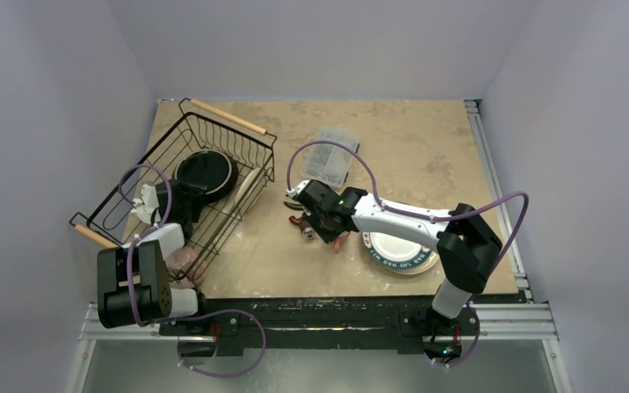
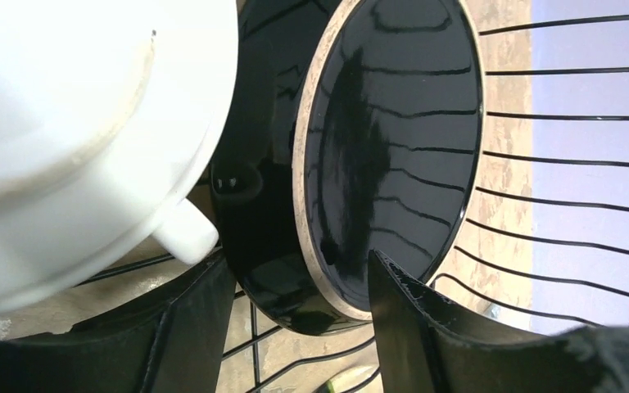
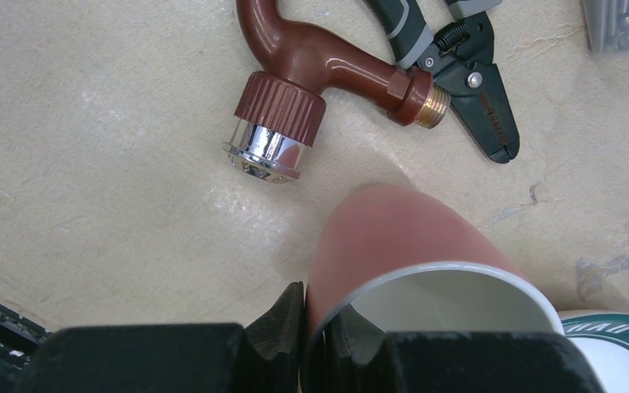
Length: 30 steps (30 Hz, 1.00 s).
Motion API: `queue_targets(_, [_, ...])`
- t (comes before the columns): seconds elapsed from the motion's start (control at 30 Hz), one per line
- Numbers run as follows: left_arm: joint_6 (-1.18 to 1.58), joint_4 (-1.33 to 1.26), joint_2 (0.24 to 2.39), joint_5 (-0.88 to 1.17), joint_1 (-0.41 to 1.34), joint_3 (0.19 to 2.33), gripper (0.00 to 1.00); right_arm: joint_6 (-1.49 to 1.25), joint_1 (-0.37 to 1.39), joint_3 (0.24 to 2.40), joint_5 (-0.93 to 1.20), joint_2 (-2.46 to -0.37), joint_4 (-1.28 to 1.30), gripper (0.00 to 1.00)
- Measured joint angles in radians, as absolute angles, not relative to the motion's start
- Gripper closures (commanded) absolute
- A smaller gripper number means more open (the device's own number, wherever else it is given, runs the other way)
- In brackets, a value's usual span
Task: Load the mixed dishes into the dish rack
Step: Pick up the plate from the dish rack.
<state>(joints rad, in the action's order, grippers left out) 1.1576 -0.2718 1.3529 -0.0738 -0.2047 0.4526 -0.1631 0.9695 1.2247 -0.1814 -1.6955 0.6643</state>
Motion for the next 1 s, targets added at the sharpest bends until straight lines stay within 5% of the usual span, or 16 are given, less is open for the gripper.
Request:
queue_targets(0.47, [1.157, -0.274, 1.136, -0.113, -0.208, 0.432, 0.47, -0.163, 0.970, 1.225, -0.164, -1.695, 0.657, 0.90])
queue_targets(1.0, [1.171, -0.086, 1.164, -0.158, -0.208, 0.559, 0.69, -0.156, 0.970, 1.225, -0.156, -1.695, 0.656, 0.90])
